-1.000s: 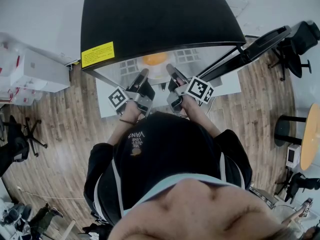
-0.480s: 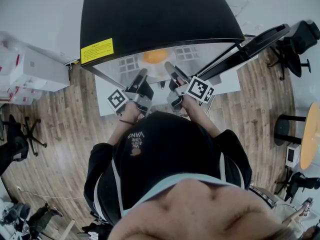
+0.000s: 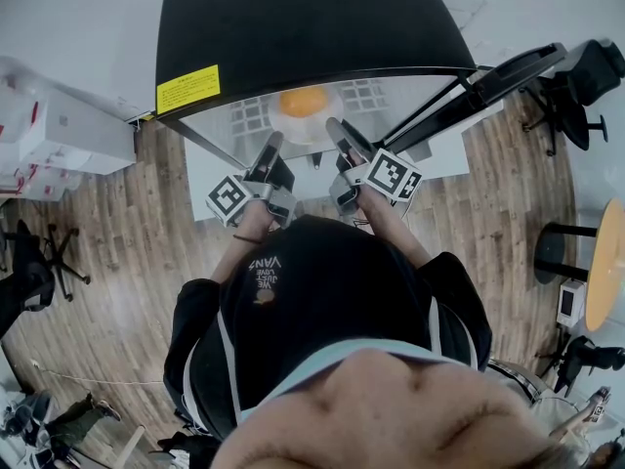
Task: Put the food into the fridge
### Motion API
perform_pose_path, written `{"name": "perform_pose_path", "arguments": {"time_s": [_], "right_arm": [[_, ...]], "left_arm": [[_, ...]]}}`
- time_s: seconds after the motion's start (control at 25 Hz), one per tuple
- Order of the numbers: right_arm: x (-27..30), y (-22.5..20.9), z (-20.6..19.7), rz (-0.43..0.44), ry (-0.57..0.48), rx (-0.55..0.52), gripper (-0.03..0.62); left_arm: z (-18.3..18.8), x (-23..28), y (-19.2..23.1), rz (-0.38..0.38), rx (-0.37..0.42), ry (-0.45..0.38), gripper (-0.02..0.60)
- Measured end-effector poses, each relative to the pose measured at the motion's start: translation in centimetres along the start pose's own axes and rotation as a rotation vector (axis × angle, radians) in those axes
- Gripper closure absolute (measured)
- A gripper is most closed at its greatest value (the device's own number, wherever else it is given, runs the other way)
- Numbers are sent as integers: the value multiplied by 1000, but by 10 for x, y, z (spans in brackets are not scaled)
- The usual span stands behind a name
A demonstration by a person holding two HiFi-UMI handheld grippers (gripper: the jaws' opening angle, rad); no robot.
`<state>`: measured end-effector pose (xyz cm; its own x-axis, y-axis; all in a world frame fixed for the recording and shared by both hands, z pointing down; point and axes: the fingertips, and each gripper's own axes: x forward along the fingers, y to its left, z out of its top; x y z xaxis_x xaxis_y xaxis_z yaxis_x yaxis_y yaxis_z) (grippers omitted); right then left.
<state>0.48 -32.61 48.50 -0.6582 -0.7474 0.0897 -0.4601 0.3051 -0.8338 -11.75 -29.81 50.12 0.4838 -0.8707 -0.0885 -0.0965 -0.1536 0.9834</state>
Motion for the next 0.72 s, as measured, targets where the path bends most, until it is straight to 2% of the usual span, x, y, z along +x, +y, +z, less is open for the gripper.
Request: {"name": "perform_pose_path", "arguments": {"time_s": [0.16,0.28,0.48,0.72], "right_arm": [[-6,2,2,-23,-9,-127,418],[-11,6,4,-34,-16,-225,418],[-19,12,0,-43,-5,-376,418],[-24,11,-12,-53,36,-462,422]], "left_arm": [[3,-3,-8,-1,123,-8,488],[-1,-3,-16,-18,182,-7,489],[-7,-8,-13,35,379,31,489],[-14,-11,-8,68,502,64,489]]}}
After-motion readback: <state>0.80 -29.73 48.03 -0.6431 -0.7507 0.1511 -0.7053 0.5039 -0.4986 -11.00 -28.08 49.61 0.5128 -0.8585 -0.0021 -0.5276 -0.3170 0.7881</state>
